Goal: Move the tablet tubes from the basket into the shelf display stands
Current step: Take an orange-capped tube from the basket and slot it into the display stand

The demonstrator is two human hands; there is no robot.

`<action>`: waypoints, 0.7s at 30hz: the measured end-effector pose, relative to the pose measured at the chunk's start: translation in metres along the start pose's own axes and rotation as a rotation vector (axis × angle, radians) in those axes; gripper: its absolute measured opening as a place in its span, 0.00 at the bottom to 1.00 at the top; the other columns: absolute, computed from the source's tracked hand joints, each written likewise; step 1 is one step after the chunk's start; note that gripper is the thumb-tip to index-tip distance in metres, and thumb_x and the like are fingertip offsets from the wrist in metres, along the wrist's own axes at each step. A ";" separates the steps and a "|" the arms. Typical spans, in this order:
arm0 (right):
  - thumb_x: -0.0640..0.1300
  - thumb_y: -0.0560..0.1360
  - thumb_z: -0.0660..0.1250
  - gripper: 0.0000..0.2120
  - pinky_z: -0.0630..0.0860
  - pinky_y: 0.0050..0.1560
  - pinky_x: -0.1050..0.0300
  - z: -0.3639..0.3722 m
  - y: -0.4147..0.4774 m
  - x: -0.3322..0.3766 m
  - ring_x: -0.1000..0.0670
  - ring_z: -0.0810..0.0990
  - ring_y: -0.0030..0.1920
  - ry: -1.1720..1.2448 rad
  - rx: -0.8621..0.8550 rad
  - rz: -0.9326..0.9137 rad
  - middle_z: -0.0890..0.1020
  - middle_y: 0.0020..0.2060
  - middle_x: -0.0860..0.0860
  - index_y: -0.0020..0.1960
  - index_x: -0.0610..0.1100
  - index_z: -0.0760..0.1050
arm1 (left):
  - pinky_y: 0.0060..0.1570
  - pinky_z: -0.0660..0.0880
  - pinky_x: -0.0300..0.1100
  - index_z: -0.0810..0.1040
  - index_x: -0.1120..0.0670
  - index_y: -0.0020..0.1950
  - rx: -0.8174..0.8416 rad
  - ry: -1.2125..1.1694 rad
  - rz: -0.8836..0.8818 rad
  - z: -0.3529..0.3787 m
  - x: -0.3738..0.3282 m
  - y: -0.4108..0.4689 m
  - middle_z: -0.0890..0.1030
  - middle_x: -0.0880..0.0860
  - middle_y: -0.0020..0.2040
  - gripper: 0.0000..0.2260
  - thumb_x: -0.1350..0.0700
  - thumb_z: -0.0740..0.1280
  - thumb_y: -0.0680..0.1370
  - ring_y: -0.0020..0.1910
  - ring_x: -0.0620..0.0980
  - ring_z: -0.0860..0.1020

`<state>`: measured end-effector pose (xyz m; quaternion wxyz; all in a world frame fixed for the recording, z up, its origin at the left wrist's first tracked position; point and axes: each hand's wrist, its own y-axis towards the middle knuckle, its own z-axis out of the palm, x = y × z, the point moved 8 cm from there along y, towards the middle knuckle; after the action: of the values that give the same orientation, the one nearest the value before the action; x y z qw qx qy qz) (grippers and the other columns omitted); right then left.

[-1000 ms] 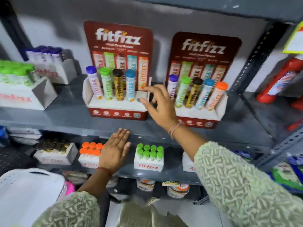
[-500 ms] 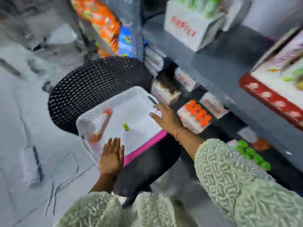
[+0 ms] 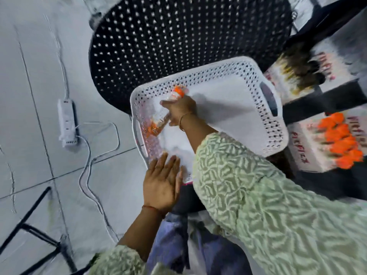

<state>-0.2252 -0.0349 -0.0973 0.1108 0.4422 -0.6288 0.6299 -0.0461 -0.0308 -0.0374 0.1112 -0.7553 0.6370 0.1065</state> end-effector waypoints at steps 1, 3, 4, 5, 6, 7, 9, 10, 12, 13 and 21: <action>0.43 0.66 0.73 0.16 0.81 0.29 0.44 0.000 0.001 0.000 0.44 0.77 0.23 0.039 -0.001 0.008 0.79 0.34 0.40 0.52 0.39 0.76 | 0.61 0.65 0.50 0.80 0.59 0.54 -0.008 0.001 0.001 -0.001 0.000 0.000 0.83 0.57 0.53 0.22 0.52 0.48 0.80 0.56 0.60 0.79; 0.39 0.67 0.72 0.13 0.80 0.24 0.47 -0.006 0.001 0.001 0.42 0.81 0.30 0.132 0.021 0.018 0.82 0.40 0.37 0.50 0.38 0.76 | 0.61 0.65 0.49 0.80 0.59 0.54 0.022 0.012 -0.013 0.000 0.000 0.001 0.83 0.57 0.53 0.22 0.52 0.48 0.80 0.57 0.59 0.79; 0.39 0.67 0.72 0.07 0.80 0.24 0.50 -0.016 -0.003 0.002 0.41 0.82 0.34 0.153 0.016 0.000 0.82 0.43 0.37 0.43 0.39 0.77 | 0.61 0.65 0.49 0.79 0.59 0.55 0.048 0.014 -0.022 0.001 0.000 0.001 0.83 0.57 0.53 0.22 0.52 0.47 0.80 0.57 0.59 0.79; 0.40 0.67 0.72 0.06 0.81 0.25 0.51 -0.029 -0.008 0.003 0.40 0.81 0.36 0.154 0.004 -0.025 0.82 0.43 0.36 0.38 0.40 0.76 | 0.61 0.64 0.49 0.79 0.59 0.55 0.076 0.015 -0.034 0.001 0.000 0.001 0.83 0.57 0.53 0.22 0.52 0.47 0.80 0.57 0.59 0.79; 0.41 0.67 0.72 0.07 0.82 0.28 0.51 -0.044 -0.014 0.004 0.41 0.81 0.36 0.154 -0.007 -0.052 0.82 0.42 0.36 0.35 0.41 0.75 | 0.60 0.64 0.49 0.79 0.59 0.55 0.096 0.016 -0.044 -0.001 -0.001 0.001 0.83 0.57 0.53 0.22 0.52 0.48 0.79 0.56 0.60 0.79; 0.41 0.67 0.72 0.07 0.83 0.32 0.50 -0.063 -0.025 0.006 0.41 0.81 0.34 0.164 -0.030 -0.080 0.81 0.40 0.37 0.35 0.39 0.75 | 0.61 0.64 0.49 0.79 0.59 0.55 0.118 0.016 -0.055 -0.002 -0.002 0.002 0.83 0.58 0.53 0.21 0.52 0.49 0.79 0.56 0.60 0.79; 0.41 0.67 0.72 0.08 0.83 0.34 0.51 -0.103 -0.051 0.011 0.44 0.81 0.31 0.215 -0.078 -0.141 0.81 0.35 0.39 0.38 0.37 0.76 | 0.61 0.68 0.50 0.79 0.60 0.55 0.184 0.007 -0.091 -0.002 -0.002 0.002 0.83 0.59 0.53 0.22 0.51 0.49 0.77 0.57 0.61 0.78; 0.41 0.67 0.71 0.07 0.82 0.32 0.55 -0.126 -0.068 0.015 0.48 0.81 0.28 0.239 -0.103 -0.182 0.80 0.32 0.41 0.37 0.39 0.76 | 0.61 0.70 0.51 0.78 0.60 0.56 0.209 -0.005 -0.109 -0.004 -0.002 0.001 0.82 0.60 0.54 0.24 0.49 0.47 0.77 0.58 0.61 0.77; 0.40 0.68 0.71 0.07 0.78 0.26 0.62 -0.176 -0.109 0.024 0.55 0.79 0.23 0.272 -0.170 -0.264 0.79 0.29 0.46 0.33 0.44 0.74 | 0.63 0.69 0.57 0.76 0.62 0.58 0.215 -0.062 -0.142 -0.011 -0.009 0.002 0.80 0.63 0.57 0.28 0.47 0.44 0.76 0.62 0.64 0.74; 0.40 0.68 0.70 0.08 0.77 0.25 0.64 -0.198 -0.127 0.026 0.57 0.78 0.23 0.284 -0.201 -0.300 0.78 0.29 0.47 0.33 0.45 0.74 | 0.64 0.68 0.58 0.75 0.64 0.59 0.208 -0.092 -0.161 -0.013 -0.012 0.004 0.78 0.64 0.59 0.29 0.47 0.44 0.75 0.63 0.65 0.72; 0.40 0.67 0.70 0.09 0.77 0.33 0.57 -0.389 -0.301 -0.009 0.53 0.77 0.28 0.353 -0.739 -0.473 0.79 0.25 0.54 0.31 0.47 0.75 | 0.58 0.70 0.64 0.75 0.67 0.57 0.094 -0.260 0.410 -0.057 -0.249 0.056 0.77 0.68 0.58 0.29 0.47 0.44 0.78 0.60 0.71 0.72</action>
<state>-0.1729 0.3702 0.1767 0.5063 0.3907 -0.6643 0.3870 -0.1418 0.1766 0.0908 0.2034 -0.5841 0.7616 0.1932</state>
